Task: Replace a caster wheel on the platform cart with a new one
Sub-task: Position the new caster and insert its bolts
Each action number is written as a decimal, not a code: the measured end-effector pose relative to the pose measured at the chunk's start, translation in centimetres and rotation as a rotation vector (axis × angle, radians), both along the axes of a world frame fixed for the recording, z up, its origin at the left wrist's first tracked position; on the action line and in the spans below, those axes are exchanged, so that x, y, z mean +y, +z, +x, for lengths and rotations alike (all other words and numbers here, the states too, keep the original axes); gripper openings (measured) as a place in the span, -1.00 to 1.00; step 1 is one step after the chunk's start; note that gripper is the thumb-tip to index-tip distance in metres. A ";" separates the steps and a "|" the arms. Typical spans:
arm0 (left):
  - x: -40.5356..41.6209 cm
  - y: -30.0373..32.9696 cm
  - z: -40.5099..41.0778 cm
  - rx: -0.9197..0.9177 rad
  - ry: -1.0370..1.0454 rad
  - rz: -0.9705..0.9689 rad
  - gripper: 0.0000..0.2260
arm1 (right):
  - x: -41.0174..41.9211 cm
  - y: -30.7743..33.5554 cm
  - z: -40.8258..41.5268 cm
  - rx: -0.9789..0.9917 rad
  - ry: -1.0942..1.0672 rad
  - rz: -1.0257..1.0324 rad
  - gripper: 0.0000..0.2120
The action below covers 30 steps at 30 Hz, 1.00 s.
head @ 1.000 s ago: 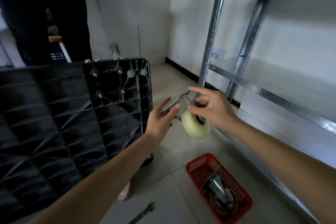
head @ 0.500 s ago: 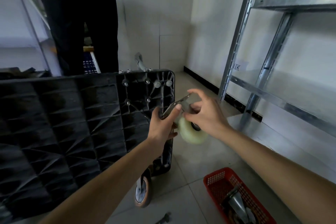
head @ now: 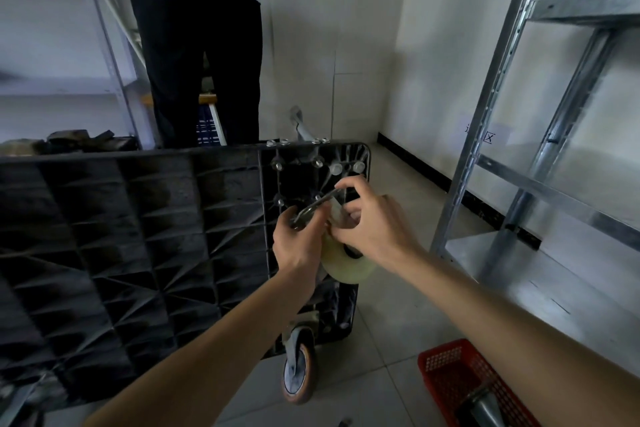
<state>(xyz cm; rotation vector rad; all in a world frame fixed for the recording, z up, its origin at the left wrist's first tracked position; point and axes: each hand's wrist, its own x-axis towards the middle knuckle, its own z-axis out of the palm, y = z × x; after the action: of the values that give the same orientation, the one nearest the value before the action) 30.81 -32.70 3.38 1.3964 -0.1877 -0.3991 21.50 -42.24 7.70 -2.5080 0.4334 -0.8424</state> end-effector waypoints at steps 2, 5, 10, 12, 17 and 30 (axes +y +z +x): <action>0.4 -0.2 0.6 -0.007 -0.009 -0.012 -0.41 | -0.3 0.0 0.1 -0.001 0.050 0.049 -0.39; 1.0 -0.5 1.7 -0.005 -0.012 -0.008 -0.39 | -1.5 0.2 -0.4 -0.015 0.067 0.112 -0.32; 2.2 -0.4 3.1 -0.036 -0.052 0.019 -0.33 | -3.4 -0.3 -0.3 0.020 0.076 0.090 -0.50; 2.5 -0.1 3.5 -0.051 -0.100 0.023 -0.40 | -3.3 -0.6 0.5 0.045 0.102 0.091 -0.54; 2.8 0.7 3.7 -0.080 -0.184 0.019 -0.53 | -3.2 -0.8 2.5 -0.046 0.094 0.068 -0.78; 1.9 0.8 4.0 -0.094 -0.222 0.040 -0.27 | -5.1 -1.9 4.1 -0.115 0.059 0.100 -0.89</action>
<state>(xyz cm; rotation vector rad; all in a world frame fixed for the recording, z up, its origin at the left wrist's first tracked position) 34.81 -30.78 4.16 1.4397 -0.4156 -0.5233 25.63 -47.29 5.79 -2.3556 0.3521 -0.9140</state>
